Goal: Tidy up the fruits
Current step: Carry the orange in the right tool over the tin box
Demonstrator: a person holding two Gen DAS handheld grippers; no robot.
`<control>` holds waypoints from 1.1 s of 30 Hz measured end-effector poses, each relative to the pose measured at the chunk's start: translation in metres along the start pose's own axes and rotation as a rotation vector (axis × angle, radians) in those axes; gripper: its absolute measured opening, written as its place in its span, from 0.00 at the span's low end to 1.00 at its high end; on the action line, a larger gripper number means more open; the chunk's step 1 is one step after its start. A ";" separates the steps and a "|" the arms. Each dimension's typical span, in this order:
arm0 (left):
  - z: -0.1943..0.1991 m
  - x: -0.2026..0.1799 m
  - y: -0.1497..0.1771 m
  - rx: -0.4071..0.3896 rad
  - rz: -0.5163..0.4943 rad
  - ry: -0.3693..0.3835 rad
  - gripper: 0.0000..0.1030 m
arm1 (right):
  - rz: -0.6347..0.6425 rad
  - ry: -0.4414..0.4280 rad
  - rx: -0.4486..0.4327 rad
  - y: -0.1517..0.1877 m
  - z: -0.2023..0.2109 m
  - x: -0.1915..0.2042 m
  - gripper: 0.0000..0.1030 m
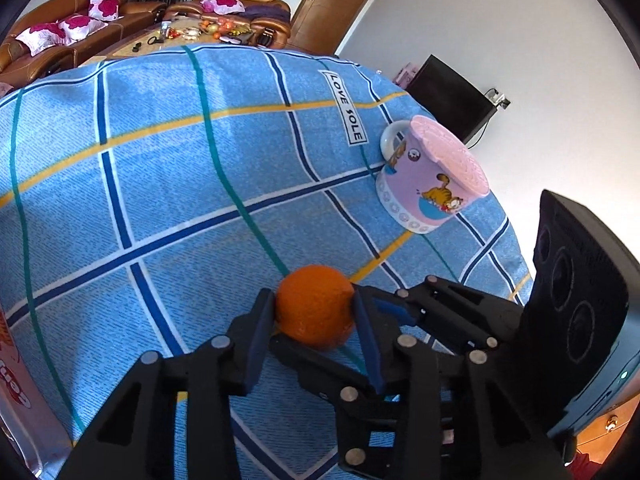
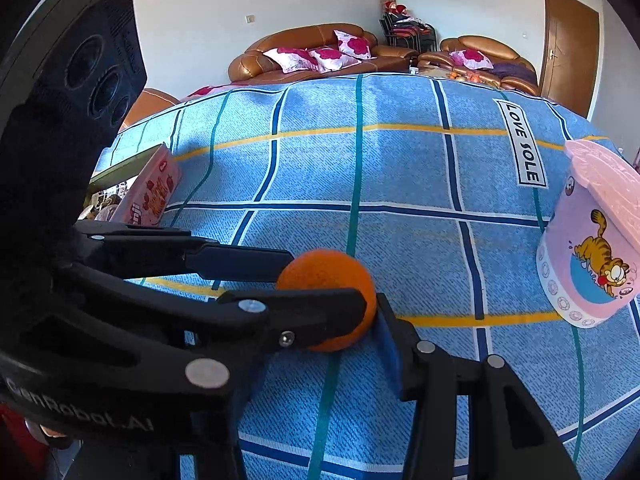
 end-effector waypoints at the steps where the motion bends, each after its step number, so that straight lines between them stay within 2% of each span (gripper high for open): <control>1: 0.001 -0.001 0.000 -0.006 -0.011 -0.010 0.41 | -0.001 0.002 -0.002 0.000 0.001 -0.001 0.47; 4: 0.009 -0.003 0.004 -0.028 -0.034 -0.038 0.41 | 0.007 0.006 -0.009 0.000 0.002 0.002 0.47; 11: 0.048 0.010 0.016 -0.081 0.006 -0.076 0.41 | 0.038 -0.021 -0.049 -0.002 0.010 0.031 0.47; 21: 0.131 0.052 0.026 -0.202 0.049 -0.176 0.41 | 0.144 -0.095 -0.120 -0.028 0.022 0.119 0.47; 29: 0.169 0.080 0.036 -0.253 0.073 -0.251 0.41 | 0.193 -0.171 -0.147 -0.043 0.020 0.182 0.47; 33: 0.182 0.096 0.043 -0.272 0.100 -0.264 0.41 | 0.211 -0.199 -0.147 -0.045 0.017 0.206 0.47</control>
Point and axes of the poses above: each gripper's, at about its wrist camera, not at the fingertips, and z roughly against the way its jaws point, x to its left, y to its underside, the point moved 6 cm from there along -z, roughly the way its jaws point, and after that the axes turned 4 degrees about -x, right-handed, at the moved point
